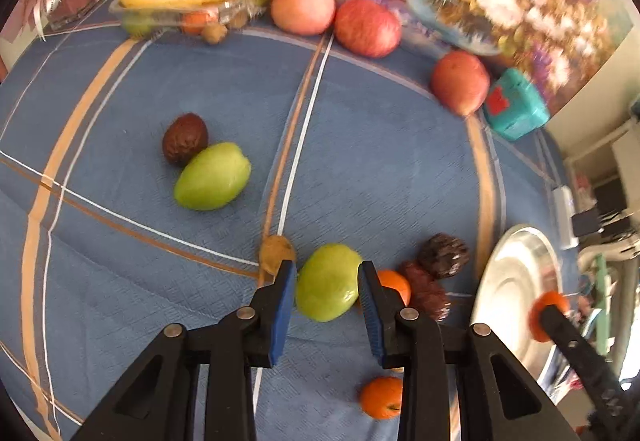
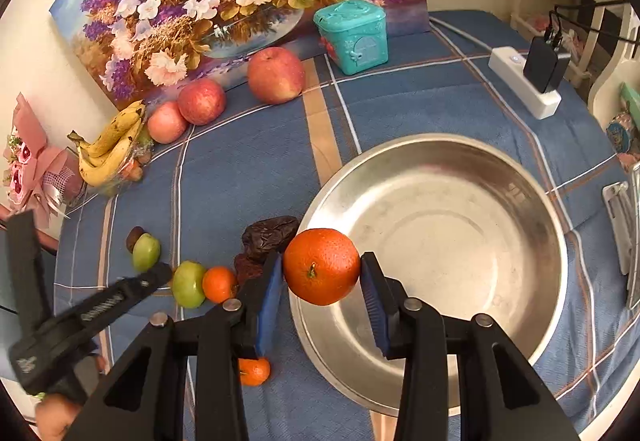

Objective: Organize fruits
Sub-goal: 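Carry the tangerine and green pear into the steel bowl and open both tools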

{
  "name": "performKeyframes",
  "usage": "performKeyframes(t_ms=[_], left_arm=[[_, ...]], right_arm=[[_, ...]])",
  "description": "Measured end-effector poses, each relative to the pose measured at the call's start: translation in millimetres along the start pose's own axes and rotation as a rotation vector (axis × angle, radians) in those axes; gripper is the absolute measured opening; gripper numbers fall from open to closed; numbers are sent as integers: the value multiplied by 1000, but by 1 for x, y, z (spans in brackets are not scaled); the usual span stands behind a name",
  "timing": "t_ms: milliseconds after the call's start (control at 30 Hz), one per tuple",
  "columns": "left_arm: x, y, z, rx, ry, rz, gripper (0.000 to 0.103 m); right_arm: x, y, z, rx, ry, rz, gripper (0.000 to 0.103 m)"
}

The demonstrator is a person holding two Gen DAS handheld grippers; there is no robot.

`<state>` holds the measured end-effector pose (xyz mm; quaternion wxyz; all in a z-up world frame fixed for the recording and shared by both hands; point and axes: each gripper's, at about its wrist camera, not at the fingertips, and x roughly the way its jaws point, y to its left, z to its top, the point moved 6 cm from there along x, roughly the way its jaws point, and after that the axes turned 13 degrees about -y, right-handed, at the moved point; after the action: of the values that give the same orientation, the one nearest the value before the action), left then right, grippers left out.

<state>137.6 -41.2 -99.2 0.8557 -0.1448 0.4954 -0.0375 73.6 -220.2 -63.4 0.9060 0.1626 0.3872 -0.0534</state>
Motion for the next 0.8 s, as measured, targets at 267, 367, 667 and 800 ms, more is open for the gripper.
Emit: performKeyframes(t_ms=[267, 367, 667, 800], left_arm=[[14, -5, -9, -4, 25, -17, 47], [19, -6, -11, -29, 28, -25, 46], [10, -5, -12, -69, 13, -37, 44], [-8, -8, -5, -70, -31, -67, 43]], right_arm=[[-1, -5, 0, 31, -3, 2, 41], [-2, -6, 0, 41, -6, 8, 41], [-4, -9, 1, 70, -10, 21, 41], [-4, -16, 1, 85, -12, 1, 41]])
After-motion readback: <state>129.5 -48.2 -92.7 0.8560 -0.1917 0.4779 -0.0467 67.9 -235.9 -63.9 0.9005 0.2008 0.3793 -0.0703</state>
